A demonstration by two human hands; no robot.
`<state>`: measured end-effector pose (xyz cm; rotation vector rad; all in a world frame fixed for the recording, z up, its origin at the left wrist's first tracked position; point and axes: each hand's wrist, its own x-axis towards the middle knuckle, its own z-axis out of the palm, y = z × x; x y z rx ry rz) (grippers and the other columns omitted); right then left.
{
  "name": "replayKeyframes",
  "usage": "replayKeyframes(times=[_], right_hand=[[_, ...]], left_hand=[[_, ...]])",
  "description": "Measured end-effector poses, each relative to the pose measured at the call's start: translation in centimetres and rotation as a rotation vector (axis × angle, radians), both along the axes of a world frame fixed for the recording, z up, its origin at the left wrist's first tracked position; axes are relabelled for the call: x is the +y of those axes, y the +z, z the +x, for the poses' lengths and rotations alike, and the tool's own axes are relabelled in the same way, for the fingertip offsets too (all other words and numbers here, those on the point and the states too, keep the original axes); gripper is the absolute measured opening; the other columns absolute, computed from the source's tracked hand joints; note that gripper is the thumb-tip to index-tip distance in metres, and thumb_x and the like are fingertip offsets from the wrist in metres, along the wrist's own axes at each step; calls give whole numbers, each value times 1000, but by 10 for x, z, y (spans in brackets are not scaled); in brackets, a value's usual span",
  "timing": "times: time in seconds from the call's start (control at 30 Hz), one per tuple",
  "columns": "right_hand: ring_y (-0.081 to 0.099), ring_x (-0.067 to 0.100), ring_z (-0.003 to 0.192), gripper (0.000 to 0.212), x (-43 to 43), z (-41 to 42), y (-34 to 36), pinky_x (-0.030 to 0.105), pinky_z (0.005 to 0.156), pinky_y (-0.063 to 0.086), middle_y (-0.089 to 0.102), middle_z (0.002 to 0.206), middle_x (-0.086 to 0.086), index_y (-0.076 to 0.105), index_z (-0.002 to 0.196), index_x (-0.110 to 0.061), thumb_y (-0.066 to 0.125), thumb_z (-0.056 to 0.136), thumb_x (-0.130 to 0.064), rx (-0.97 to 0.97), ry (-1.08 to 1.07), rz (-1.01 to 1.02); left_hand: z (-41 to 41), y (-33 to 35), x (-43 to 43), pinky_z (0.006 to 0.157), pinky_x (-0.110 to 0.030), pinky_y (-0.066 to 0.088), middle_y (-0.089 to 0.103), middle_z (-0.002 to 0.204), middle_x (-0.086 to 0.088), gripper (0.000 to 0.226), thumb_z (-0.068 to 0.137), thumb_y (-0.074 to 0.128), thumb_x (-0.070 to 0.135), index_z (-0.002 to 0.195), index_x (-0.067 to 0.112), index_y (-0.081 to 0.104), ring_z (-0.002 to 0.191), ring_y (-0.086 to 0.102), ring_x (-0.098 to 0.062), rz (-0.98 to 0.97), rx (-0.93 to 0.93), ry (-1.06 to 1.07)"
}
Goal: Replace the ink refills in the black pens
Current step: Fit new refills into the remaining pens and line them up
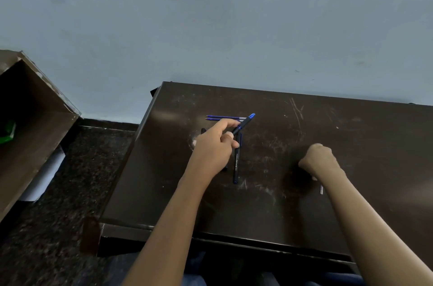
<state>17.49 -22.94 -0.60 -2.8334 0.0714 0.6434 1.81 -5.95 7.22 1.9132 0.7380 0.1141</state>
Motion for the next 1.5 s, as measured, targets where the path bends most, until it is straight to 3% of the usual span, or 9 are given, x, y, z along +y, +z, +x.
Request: replayKeyframes(times=[0.17, 0.33, 0.47, 0.6, 0.7, 0.93, 1.27, 1.4, 1.5], right_hand=[[61, 39, 90, 22, 17, -9, -6, 39, 71, 48, 57, 109, 24, 49, 103, 6, 48, 82, 2, -7, 143, 52], [45, 45, 120, 43, 7, -1, 7, 50, 94, 43, 44, 130, 24, 41, 128, 3, 53, 89, -11, -203, 57, -122], [47, 42, 122, 55, -8, 8, 3, 48, 96, 44, 44, 134, 23, 38, 134, 6, 55, 87, -16, -43, -93, -166], [59, 41, 108, 38, -4, -3, -1, 43, 87, 51, 57, 119, 24, 51, 121, 9, 52, 86, -7, -27, -37, -48], [58, 43, 107, 30, 12, -12, -3, 44, 86, 50, 56, 119, 25, 52, 116, 7, 51, 89, -6, -68, 49, 52], [60, 41, 97, 18, 44, -31, -7, 50, 83, 53, 58, 109, 21, 54, 106, -1, 51, 92, -13, -107, 224, 186], [62, 38, 92, 19, 48, -30, -12, 50, 81, 54, 58, 106, 17, 55, 103, -4, 56, 85, -9, -84, 217, 214], [62, 36, 90, 16, 47, -28, -3, 46, 80, 54, 61, 103, 15, 59, 99, -6, 58, 85, -14, -134, 196, 271], [63, 23, 89, 9, 55, -27, 13, 34, 79, 52, 66, 97, 8, 65, 92, -13, 59, 86, -15, -109, 161, 481]], left_hand=[[1, 1, -1, 42, 0, 36, 68, 93, -2, 35, 99, 37, 12, 125, 28, 55, 69, 53, -6, -4, -11, -3], [3, 3, -2, 40, 0, 36, 69, 94, -2, 35, 100, 37, 13, 126, 29, 54, 69, 54, -6, 0, -16, 3], [0, 3, 2, 39, -1, 36, 68, 94, -2, 35, 100, 37, 13, 126, 28, 55, 69, 54, -6, -13, -17, 8], [-1, 2, 2, 39, -2, 36, 69, 93, -2, 34, 99, 37, 14, 124, 30, 55, 66, 53, -4, -12, -6, 12], [0, 3, 1, 39, -4, 35, 68, 94, -1, 34, 100, 38, 13, 125, 29, 55, 57, 49, -3, 0, 6, 3], [0, 3, 1, 48, -13, 34, 69, 96, 1, 35, 100, 38, 14, 125, 30, 55, 57, 47, -3, 17, 24, 3], [0, 1, 4, 51, -12, 34, 68, 96, 2, 34, 100, 37, 14, 125, 30, 54, 61, 50, -3, 23, 20, -4], [0, -1, 5, 53, -10, 35, 69, 98, 2, 31, 100, 37, 16, 126, 26, 54, 67, 53, -2, 33, 15, 4], [1, -4, 5, 58, -10, 35, 70, 100, 1, 29, 100, 39, 19, 124, 18, 56, 76, 55, -3, 33, 20, 33]])
